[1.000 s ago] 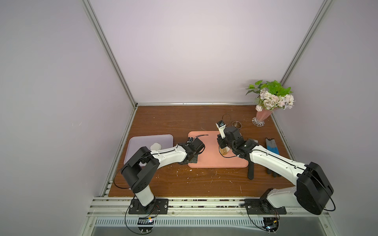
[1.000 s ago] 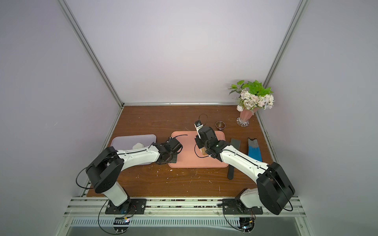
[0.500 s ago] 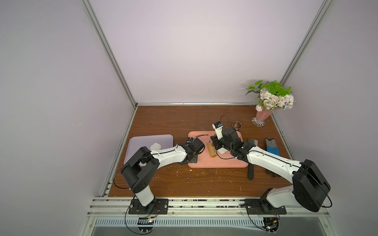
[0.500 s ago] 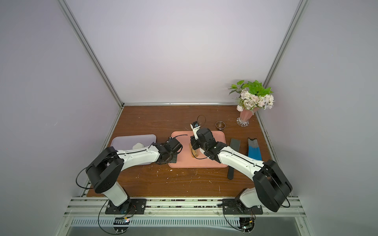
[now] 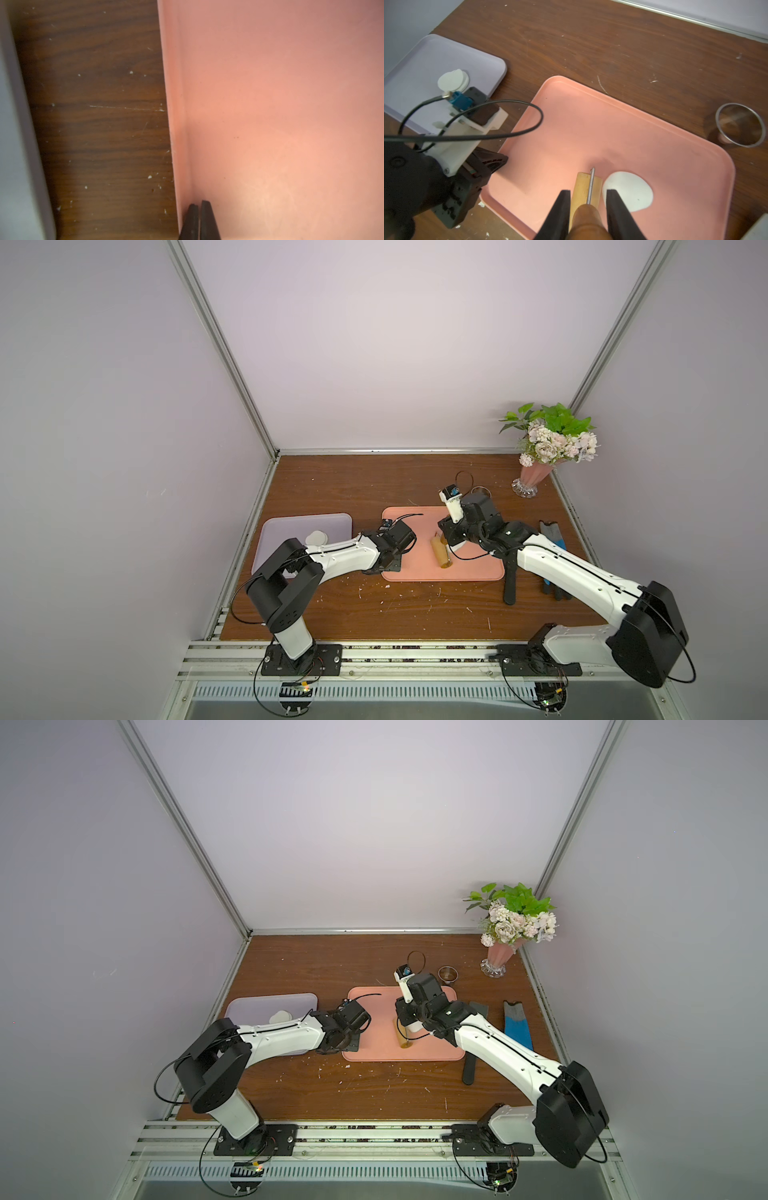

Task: Roll out the dumpling wrappers from the dough
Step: Flatten out the dough on the work surface.

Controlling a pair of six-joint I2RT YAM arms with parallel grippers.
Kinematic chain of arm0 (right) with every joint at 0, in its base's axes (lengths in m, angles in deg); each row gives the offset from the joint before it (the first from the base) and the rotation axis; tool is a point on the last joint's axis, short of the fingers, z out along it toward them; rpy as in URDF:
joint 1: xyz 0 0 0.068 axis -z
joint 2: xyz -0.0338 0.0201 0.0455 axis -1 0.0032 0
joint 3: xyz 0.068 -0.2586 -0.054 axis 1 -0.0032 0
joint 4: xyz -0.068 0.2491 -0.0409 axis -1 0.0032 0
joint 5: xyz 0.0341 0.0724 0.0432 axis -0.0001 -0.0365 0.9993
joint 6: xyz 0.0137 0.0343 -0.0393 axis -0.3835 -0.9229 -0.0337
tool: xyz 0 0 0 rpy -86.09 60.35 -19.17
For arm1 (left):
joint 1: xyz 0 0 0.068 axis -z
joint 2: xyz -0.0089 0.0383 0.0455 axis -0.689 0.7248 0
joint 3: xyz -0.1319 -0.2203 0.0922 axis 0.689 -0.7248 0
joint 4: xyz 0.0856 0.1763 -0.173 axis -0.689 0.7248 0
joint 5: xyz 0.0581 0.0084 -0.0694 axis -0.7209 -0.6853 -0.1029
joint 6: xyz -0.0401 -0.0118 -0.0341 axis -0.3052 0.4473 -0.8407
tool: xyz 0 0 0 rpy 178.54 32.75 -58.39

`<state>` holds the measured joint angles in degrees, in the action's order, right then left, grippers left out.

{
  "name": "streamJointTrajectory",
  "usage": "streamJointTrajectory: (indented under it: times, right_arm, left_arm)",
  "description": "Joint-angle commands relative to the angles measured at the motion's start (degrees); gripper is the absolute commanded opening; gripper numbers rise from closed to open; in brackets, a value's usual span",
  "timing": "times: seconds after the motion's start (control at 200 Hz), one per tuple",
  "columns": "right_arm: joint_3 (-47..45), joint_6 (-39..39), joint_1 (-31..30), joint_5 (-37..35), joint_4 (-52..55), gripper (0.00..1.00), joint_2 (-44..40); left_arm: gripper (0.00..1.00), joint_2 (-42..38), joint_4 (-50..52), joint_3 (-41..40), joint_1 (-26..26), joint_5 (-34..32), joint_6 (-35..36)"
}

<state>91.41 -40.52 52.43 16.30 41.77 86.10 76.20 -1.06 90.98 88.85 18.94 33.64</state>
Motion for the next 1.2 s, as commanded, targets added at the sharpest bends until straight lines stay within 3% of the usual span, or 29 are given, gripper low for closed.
streamJointTrajectory:
  times: [0.0,0.3,0.651,1.191]
  right_arm:
    - [0.51,1.81,3.08,-3.89,1.75,0.00,-4.21]
    - [-7.52,0.91,5.41,-1.23,-7.06,0.00,-1.09]
    - [-13.06,-3.97,5.22,3.47,-8.57,0.00,3.35]
    - [-10.95,-5.91,-0.46,-0.14,-5.84,0.00,3.34]
  left_arm:
    - [0.00,0.74,4.38,-1.96,-1.01,-0.87,-0.33]
    - [0.00,1.64,4.39,-1.34,-1.08,-0.51,-0.46]
    - [0.00,1.84,4.31,-0.98,-1.03,-0.52,-0.28]
    - [0.00,1.51,4.37,-1.74,-1.01,-0.70,-0.02]
